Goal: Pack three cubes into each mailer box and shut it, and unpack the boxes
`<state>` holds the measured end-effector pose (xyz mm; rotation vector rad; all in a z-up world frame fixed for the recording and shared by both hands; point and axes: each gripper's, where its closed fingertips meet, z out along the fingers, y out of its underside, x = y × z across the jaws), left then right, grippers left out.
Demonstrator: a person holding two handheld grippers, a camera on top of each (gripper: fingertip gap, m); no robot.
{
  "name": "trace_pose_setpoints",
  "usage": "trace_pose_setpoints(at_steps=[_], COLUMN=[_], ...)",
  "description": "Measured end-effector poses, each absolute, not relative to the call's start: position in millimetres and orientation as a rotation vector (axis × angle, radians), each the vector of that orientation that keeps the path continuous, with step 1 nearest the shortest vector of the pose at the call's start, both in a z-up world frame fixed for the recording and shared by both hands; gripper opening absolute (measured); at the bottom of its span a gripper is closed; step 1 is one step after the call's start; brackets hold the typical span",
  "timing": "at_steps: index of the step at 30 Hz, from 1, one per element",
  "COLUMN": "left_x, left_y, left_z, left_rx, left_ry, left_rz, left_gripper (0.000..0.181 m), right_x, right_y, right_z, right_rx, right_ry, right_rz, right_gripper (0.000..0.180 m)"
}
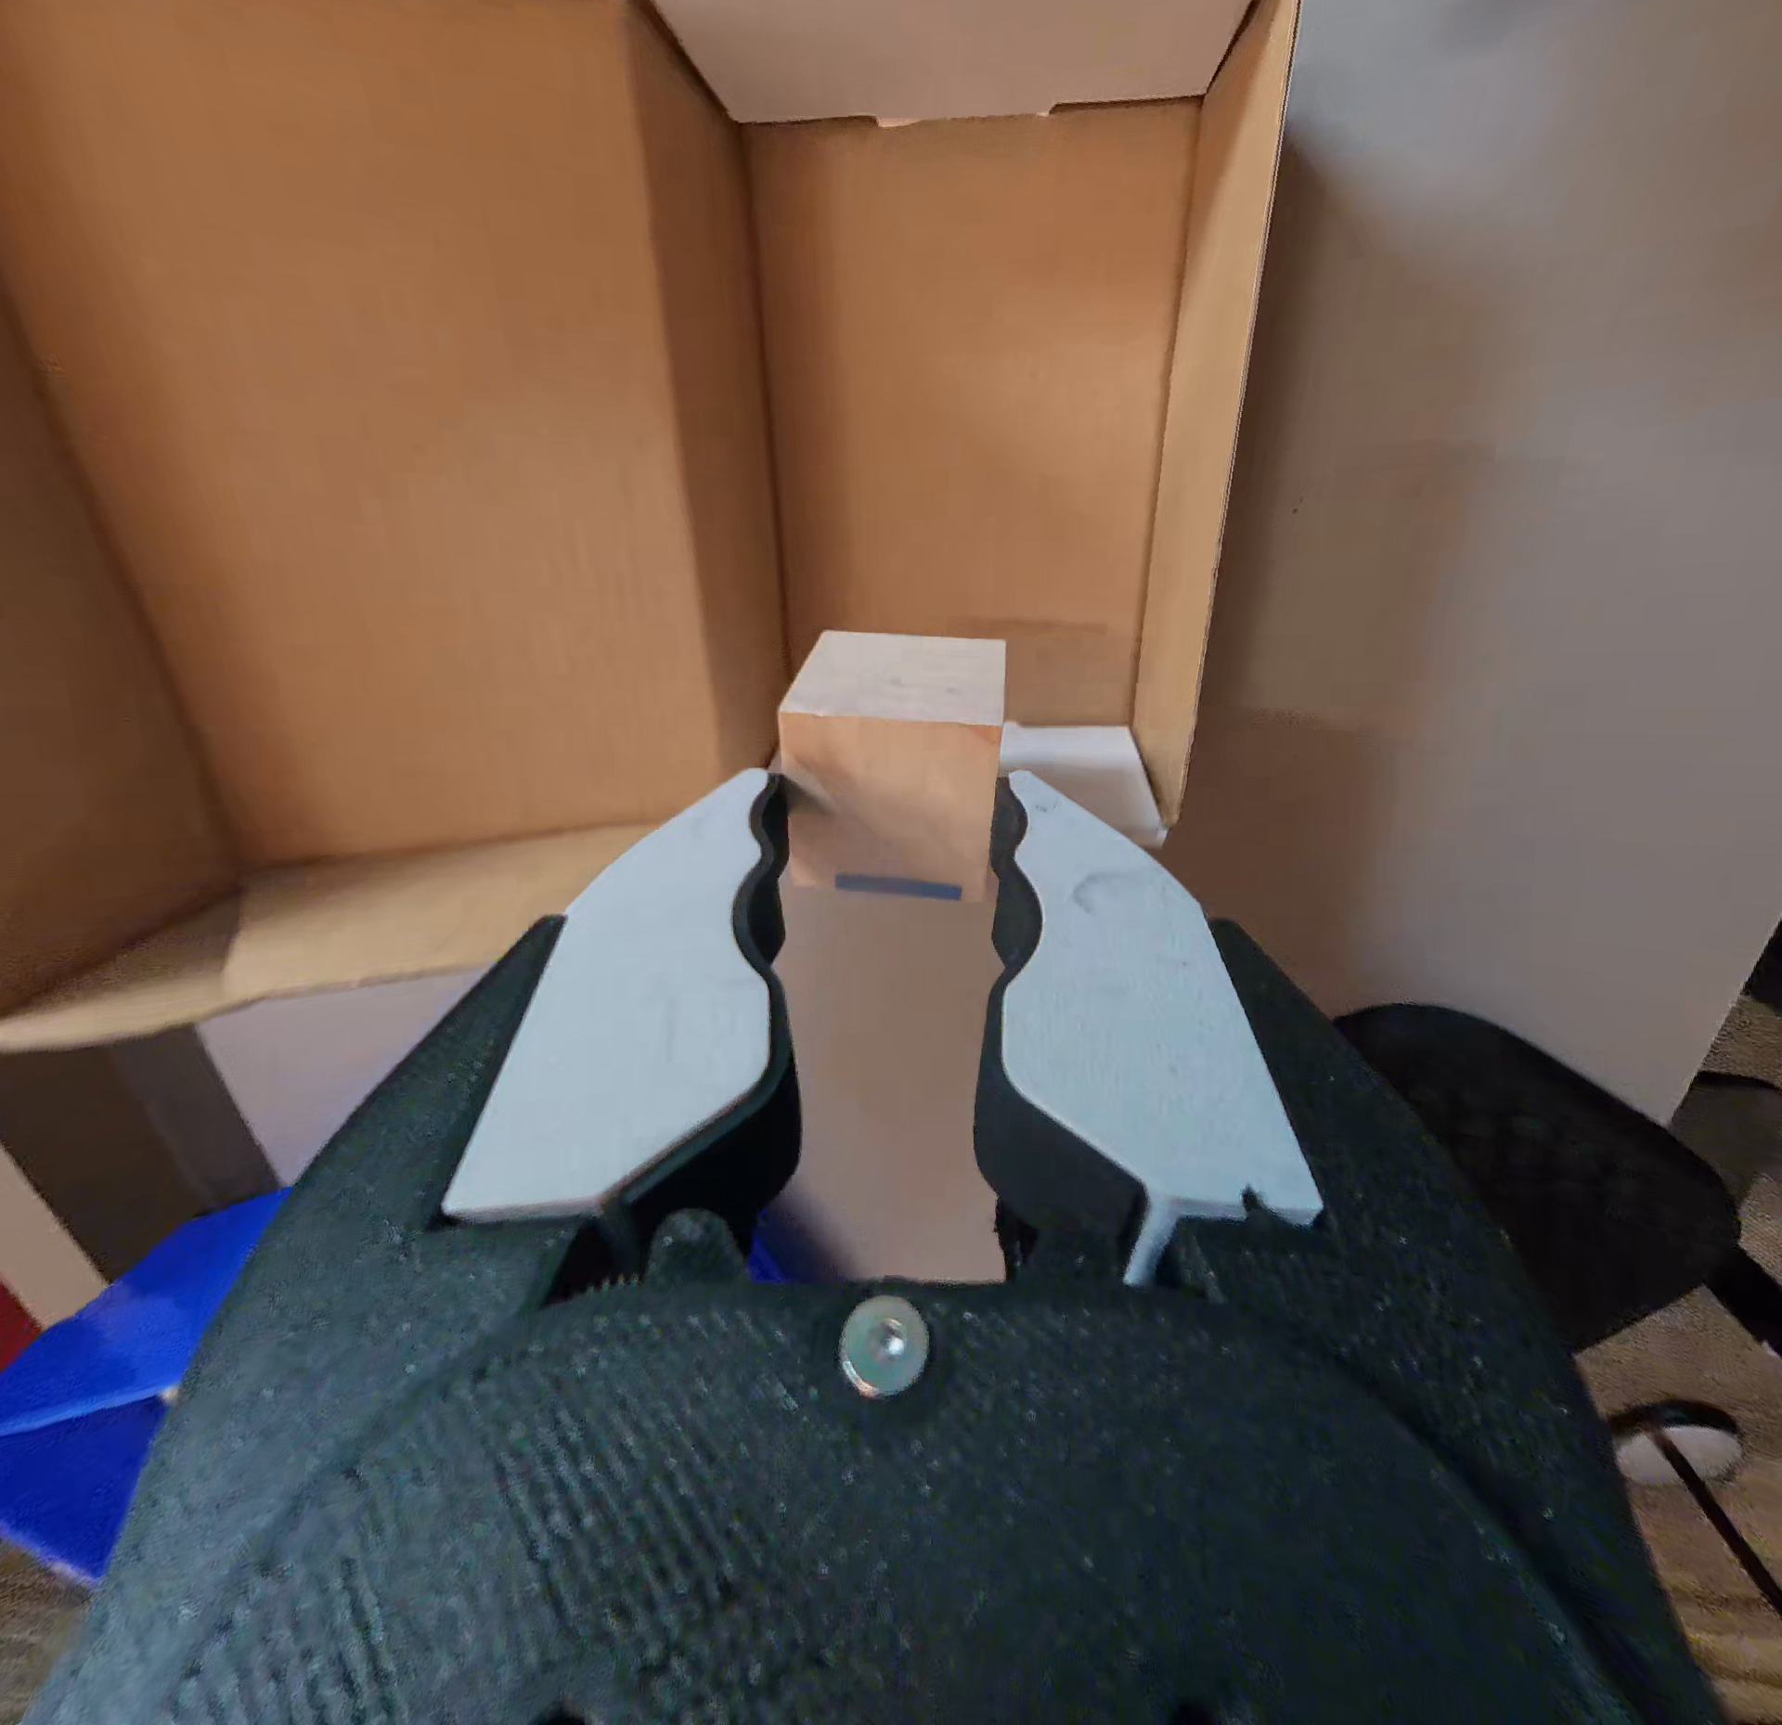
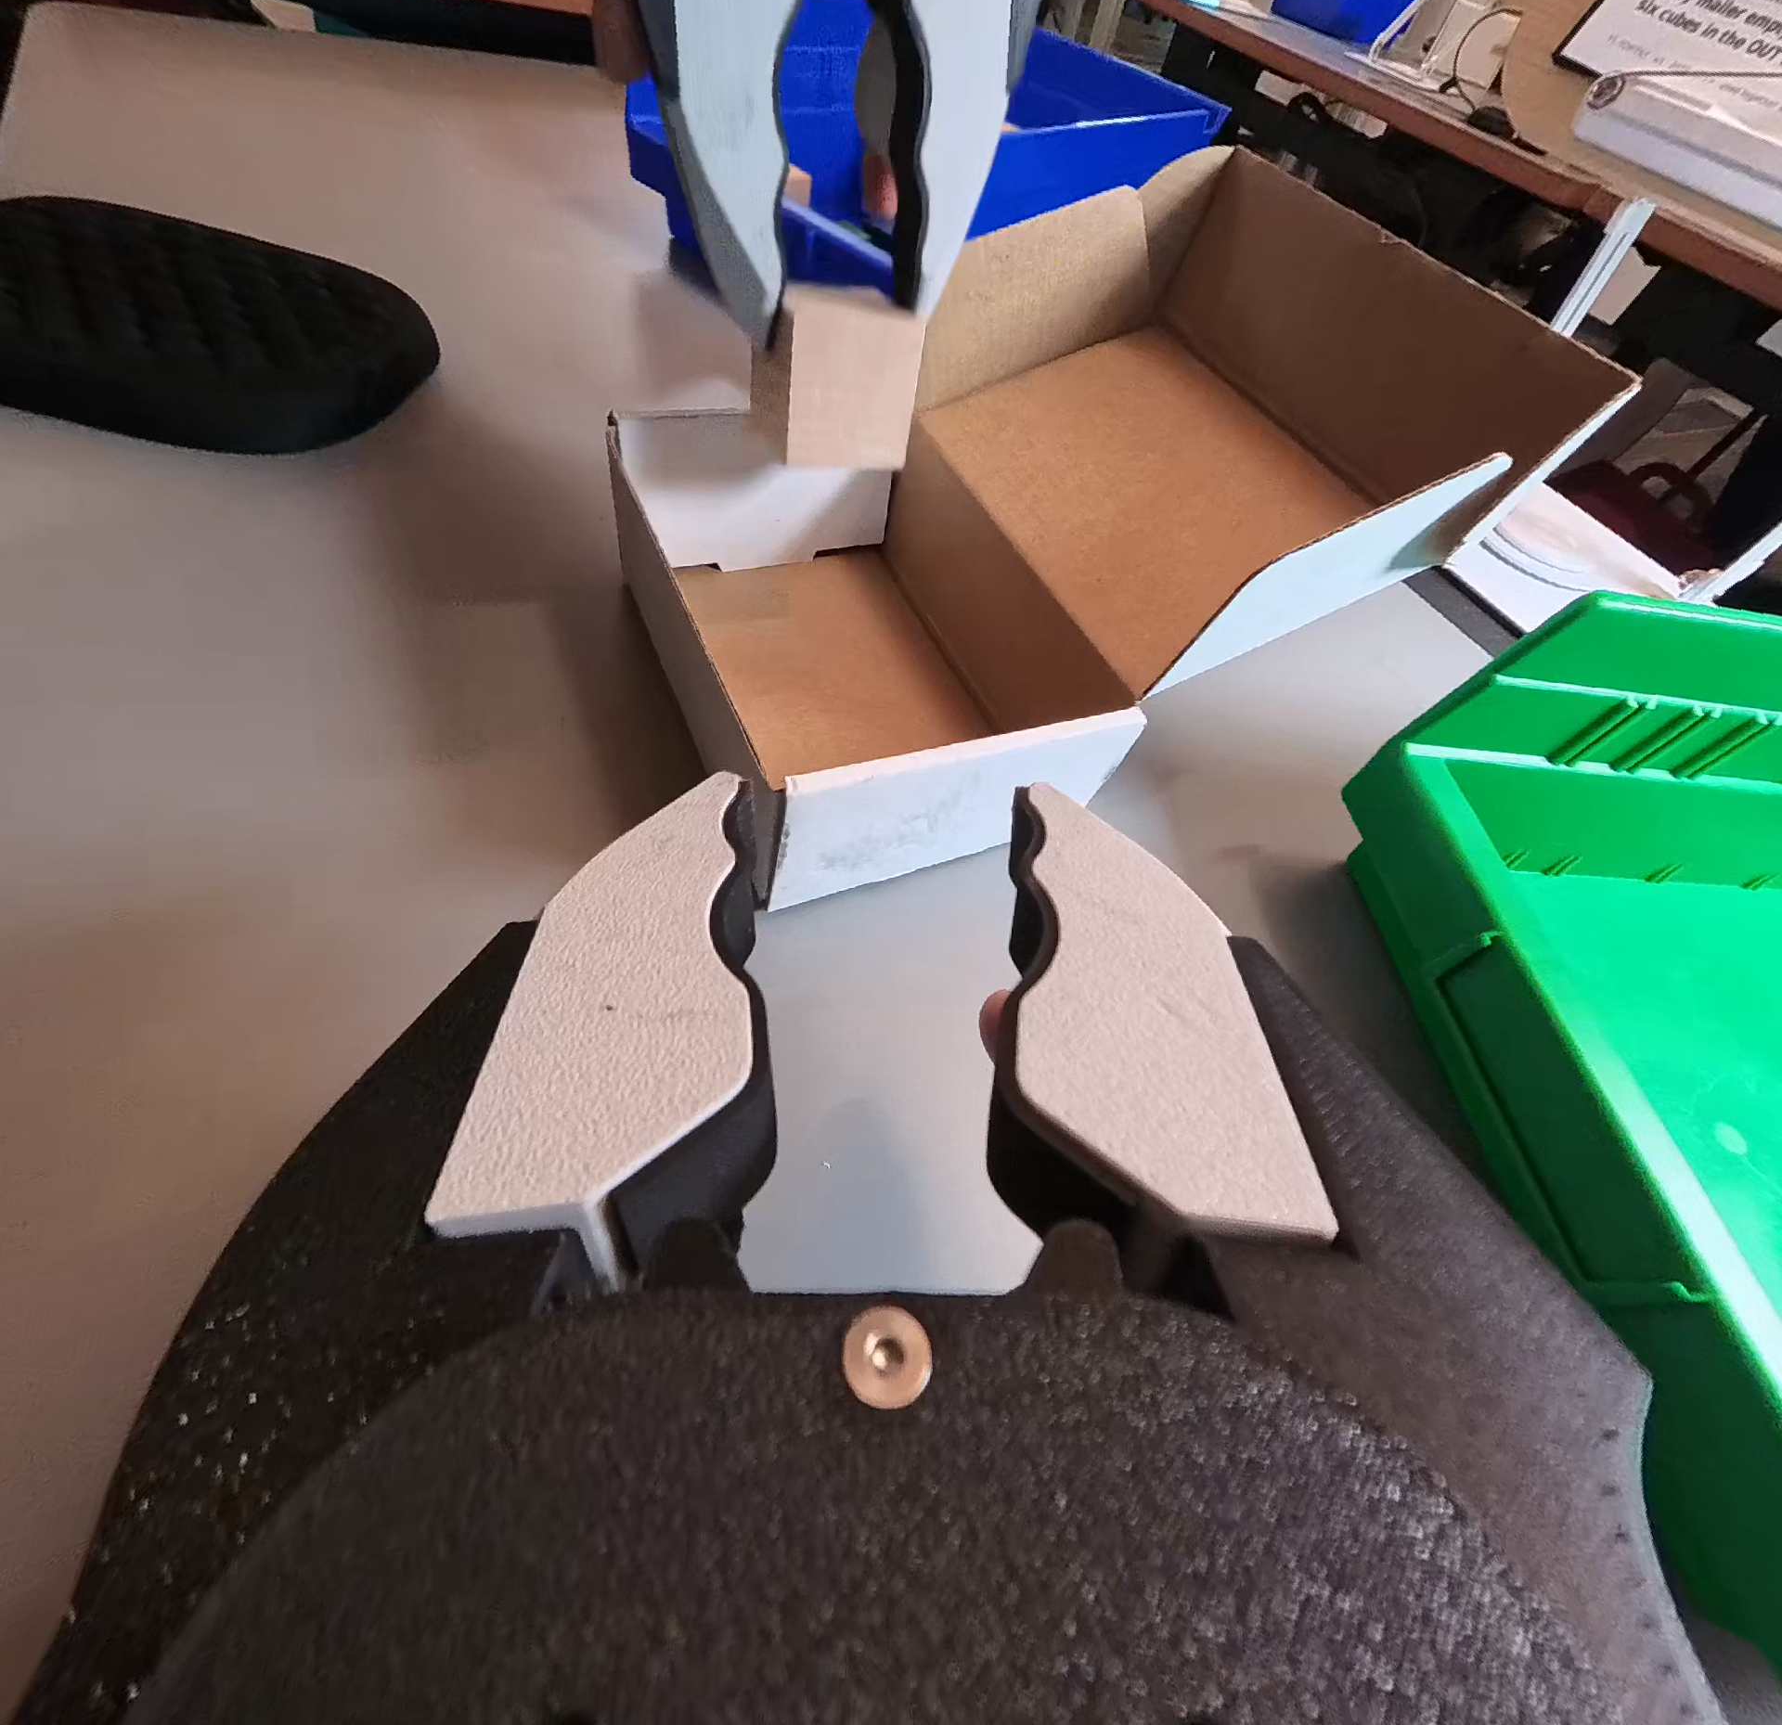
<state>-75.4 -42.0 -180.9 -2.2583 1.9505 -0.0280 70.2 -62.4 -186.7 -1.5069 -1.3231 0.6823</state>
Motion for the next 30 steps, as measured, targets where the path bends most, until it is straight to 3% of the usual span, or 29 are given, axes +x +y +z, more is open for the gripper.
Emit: trace_pose_setpoints(at_steps=[1,10,30], left_x=[-72.8,-61.9,-62.3], left_y=[-44.3,-53.6,-51.2], left_z=[-188.0,-231.5,-233.0], left_rx=[-2.278,-2.366,-2.337], left_ry=[1.958,1.966,1.951], left_rz=[-0.04,0.003,0.077], left_gripper=[0.04,0.04,0.04], right_x=[70.4,71.8,71.6], right_y=[-62.5,-61.3,-61.1], right_z=[-187.0,-188.0,-189.2], right_rx=[-1.509,-1.516,-1.52], right_ry=[-1.324,-1.324,-1.325], right_rz=[0.682,0.676,0.672], right_gripper=[0.051,0.051,0.05])
